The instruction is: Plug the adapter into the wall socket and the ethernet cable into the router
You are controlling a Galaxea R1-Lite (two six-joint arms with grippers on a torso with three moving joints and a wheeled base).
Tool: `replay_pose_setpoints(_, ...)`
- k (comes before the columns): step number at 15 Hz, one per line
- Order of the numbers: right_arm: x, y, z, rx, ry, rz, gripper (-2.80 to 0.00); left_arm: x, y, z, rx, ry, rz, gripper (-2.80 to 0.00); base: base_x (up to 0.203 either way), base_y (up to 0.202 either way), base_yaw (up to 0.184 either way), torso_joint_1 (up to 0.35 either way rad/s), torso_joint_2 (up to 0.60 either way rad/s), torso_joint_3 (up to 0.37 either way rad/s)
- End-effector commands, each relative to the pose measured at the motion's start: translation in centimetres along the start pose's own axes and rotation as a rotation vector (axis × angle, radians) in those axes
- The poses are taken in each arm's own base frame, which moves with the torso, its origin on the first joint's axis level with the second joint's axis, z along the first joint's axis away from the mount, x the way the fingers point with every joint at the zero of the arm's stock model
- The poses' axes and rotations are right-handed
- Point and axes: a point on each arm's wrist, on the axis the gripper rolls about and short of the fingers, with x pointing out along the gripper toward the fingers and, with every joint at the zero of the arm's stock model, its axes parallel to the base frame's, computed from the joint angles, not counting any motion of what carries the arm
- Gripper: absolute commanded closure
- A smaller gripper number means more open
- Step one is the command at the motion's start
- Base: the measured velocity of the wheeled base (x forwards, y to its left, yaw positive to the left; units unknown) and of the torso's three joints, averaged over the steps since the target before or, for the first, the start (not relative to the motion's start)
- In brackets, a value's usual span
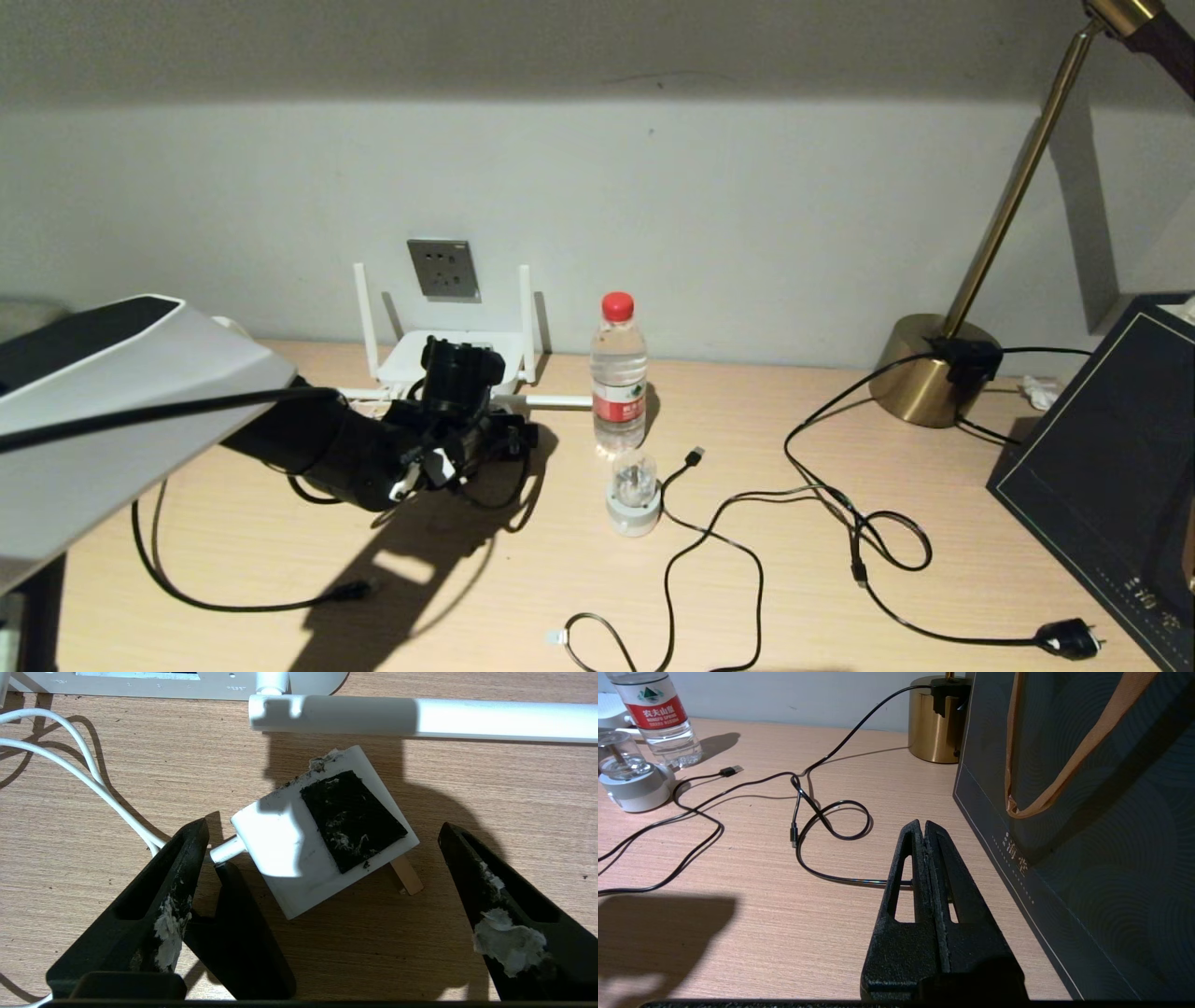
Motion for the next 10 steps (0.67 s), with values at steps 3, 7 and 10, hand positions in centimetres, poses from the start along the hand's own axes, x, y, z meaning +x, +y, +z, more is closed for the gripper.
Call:
replay_pose_setpoints(3,0.20,0.01,-0.99,0.000,0.036,0.001,0.00,0.05,-0.04,-0.07,-0.012,0.000,0.003,0.00,0.000,0.000,0.000,0.000,0.00,0.000)
replay_pose_setpoints(7,0.20,0.01,-0.99,0.000,0.036,0.001,0.00,-0.08,0.00,-0.05,-0.011,0.001,0.003,0.00,0.000,0.000,0.000,0.000,0.00,0.000)
replay_pose_setpoints(10,0.20,0.01,-0.99,0.000,0.036,0.001,0.00,-0.48,0.03,0.32,-0.011,-0.009,0.004,0.00,0.000,0.000,0.000,0.000,0.00,0.000)
